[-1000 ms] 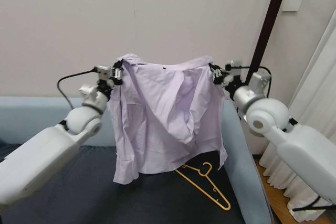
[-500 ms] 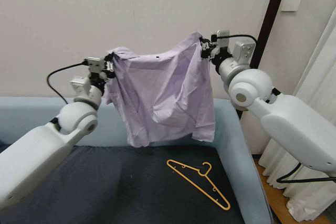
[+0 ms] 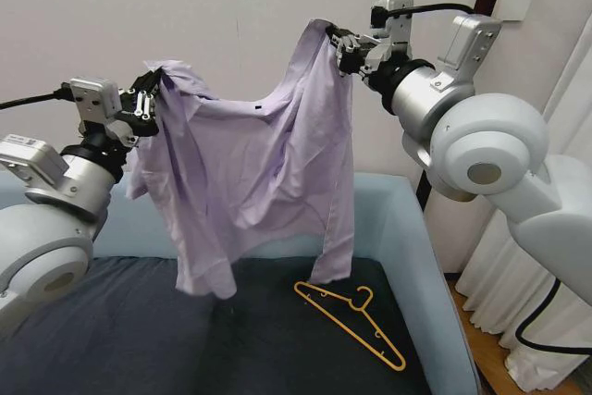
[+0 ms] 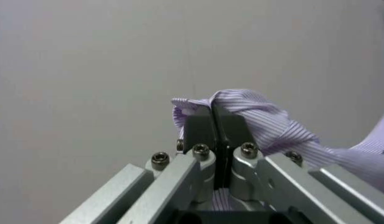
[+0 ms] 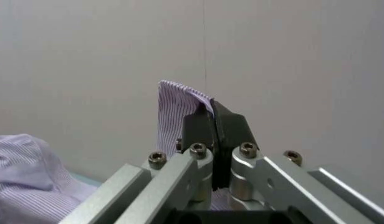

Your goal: Pick up the clothes from the sofa and hang them on the clothes hanger.

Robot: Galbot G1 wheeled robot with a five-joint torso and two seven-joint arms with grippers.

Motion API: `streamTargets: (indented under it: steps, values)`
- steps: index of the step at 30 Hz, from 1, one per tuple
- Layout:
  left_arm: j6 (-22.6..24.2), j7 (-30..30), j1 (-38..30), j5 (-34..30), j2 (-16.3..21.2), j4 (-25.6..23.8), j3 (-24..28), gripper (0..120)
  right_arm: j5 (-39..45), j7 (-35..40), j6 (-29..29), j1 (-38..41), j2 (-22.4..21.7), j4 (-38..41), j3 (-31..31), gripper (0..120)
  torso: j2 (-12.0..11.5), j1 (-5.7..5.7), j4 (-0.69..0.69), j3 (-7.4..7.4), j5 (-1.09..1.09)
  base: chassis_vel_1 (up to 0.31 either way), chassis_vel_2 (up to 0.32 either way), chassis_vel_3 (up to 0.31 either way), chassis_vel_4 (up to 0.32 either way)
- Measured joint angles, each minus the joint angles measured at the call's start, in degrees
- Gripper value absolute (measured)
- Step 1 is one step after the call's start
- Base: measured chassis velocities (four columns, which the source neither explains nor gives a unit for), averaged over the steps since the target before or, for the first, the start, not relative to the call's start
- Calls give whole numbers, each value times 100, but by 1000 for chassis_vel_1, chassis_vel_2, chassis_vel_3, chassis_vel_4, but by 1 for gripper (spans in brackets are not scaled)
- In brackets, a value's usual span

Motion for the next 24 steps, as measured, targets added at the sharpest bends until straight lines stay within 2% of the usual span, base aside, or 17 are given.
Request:
streamTargets:
  steps: [4, 6, 9, 10, 12, 15, 16, 17, 18, 20, 21, 24]
  values:
    - [-166, 156, 296, 445, -431, 810, 330, 0, -523, -127, 151, -978, 134, -300, -3, 0, -1, 2, -4, 2, 0, 0, 0, 0, 0]
    - [-192, 175, 382, 508, -496, 910, 351, 0, -715, -184, 207, -1157, 223, -393, -41, 0, -1, 2, -5, 2, 0, 0, 0, 0, 0]
    - [-336, 247, 633, 757, -963, 1364, 608, 0, -1298, -355, 388, -1909, 676, -690, -131, 0, -2, 2, 5, 1, 0, 0, 0, 0, 0]
    - [-336, 247, 633, 757, -963, 1364, 608, 0, -1298, -355, 388, -1909, 676, -690, -131, 0, -2, 2, 5, 1, 0, 0, 0, 0, 0]
    - [-431, 301, 644, 848, -1295, 1673, 1003, 0, -1649, -528, 554, -2439, 862, -875, -180, 0, -1, 2, 4, 0, 1, 0, 0, 0, 0]
    - [-662, 441, 664, 985, -1892, 2283, 1493, 0, -2029, -764, 716, -3201, 1107, -1341, -231, 0, -2, 2, -4, 2, 0, 0, 0, 0, 0]
    - [-662, 441, 664, 985, -1892, 2283, 1493, 0, -2029, -764, 716, -3201, 1107, -1341, -231, 0, -2, 2, -4, 2, 0, 0, 0, 0, 0]
    - [-745, 504, 683, 1014, -2048, 2470, 1575, 0, -2142, -812, 755, -3367, 1194, -1515, -242, 0, -2, 2, -5, 1, 0, 0, 0, 0, 0]
    - [-912, 590, 727, 1085, -2353, 2894, 1700, 0, -2362, -920, 836, -3661, 1373, -1910, -293, 0, -2, 2, -5, 1, 2, 0, 0, 0, 0]
    - [-1153, 735, 775, 1222, -2666, 3428, 1855, 0, -2732, -1117, 1022, -3967, 1627, -2513, -356, 0, -2, 2, -2, 2, -2, 0, 0, 0, 0]
    - [-1153, 735, 775, 1222, -2666, 3428, 1855, 0, -2732, -1117, 1022, -3967, 1627, -2513, -356, 0, -2, 2, -2, 2, -2, 0, 0, 0, 0]
    - [-1391, 860, 812, 1417, -2886, 3905, 1896, 0, -3047, -1314, 1243, -4113, 1941, -3187, -318, 0, -2, 1, 2, 1, 2, 0, 0, 0, 0]
